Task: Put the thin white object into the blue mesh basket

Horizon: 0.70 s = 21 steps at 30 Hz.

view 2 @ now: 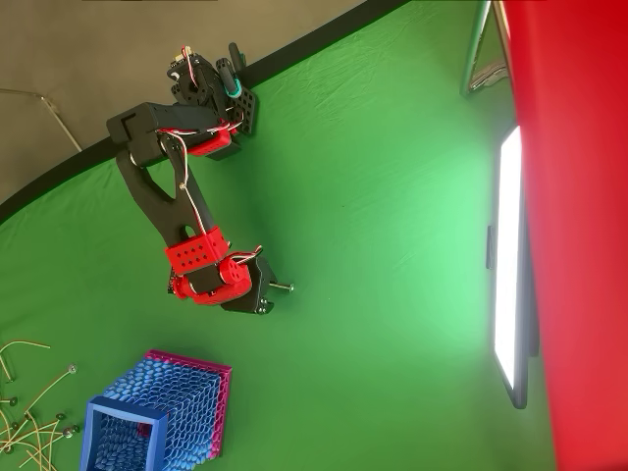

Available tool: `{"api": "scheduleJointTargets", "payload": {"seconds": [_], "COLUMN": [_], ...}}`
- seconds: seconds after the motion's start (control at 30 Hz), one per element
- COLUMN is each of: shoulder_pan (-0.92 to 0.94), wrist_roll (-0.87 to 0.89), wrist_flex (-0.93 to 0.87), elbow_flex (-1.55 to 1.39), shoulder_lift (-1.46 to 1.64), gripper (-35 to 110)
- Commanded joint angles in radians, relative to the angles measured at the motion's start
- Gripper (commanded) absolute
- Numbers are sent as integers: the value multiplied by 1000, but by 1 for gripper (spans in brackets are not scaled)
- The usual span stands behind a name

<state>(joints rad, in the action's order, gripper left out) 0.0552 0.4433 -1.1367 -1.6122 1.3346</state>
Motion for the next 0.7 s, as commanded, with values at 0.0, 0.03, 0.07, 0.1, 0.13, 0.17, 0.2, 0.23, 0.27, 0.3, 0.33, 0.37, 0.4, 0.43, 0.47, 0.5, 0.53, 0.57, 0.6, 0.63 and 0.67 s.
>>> {"api": "scheduleJointTargets", "payload": {"seconds": [0.0,0.03,0.07,0.1,0.13,0.17,0.2,0.23,0.27,0.3,0.33,0.37,0.4,0.43,0.47,0.5,0.53,0.57,0.6,0.63,0.67], "shoulder_pan": [-9,-9,-9,-9,-9,-9,-9,-9,-9,-9,-9,-9,-9,-9,-9,-9,-9,-9,-9,-9,-11], "wrist_roll": [20,26,29,31,32,32,32,32,31,29,29,28,28,26,25,25,25,25,25,25,25], "wrist_flex": [-5,-5,-5,-5,-5,-5,-5,-5,-5,-5,-5,-5,-5,-5,-5,-5,-5,-5,-5,-5,-5], "elbow_flex": [41,46,51,57,60,64,67,71,74,77,81,84,89,92,97,101,106,110,115,118,123], "shoulder_lift": [-14,-25,-35,-46,-55,-63,-72,-80,-87,-95,-103,-112,-120,-126,-133,-141,-147,-155,-160,-167,-173], "gripper": [20,19,19,18,18,18,18,18,17,17,17,17,16,16,16,16,16,16,16,16,16]}}
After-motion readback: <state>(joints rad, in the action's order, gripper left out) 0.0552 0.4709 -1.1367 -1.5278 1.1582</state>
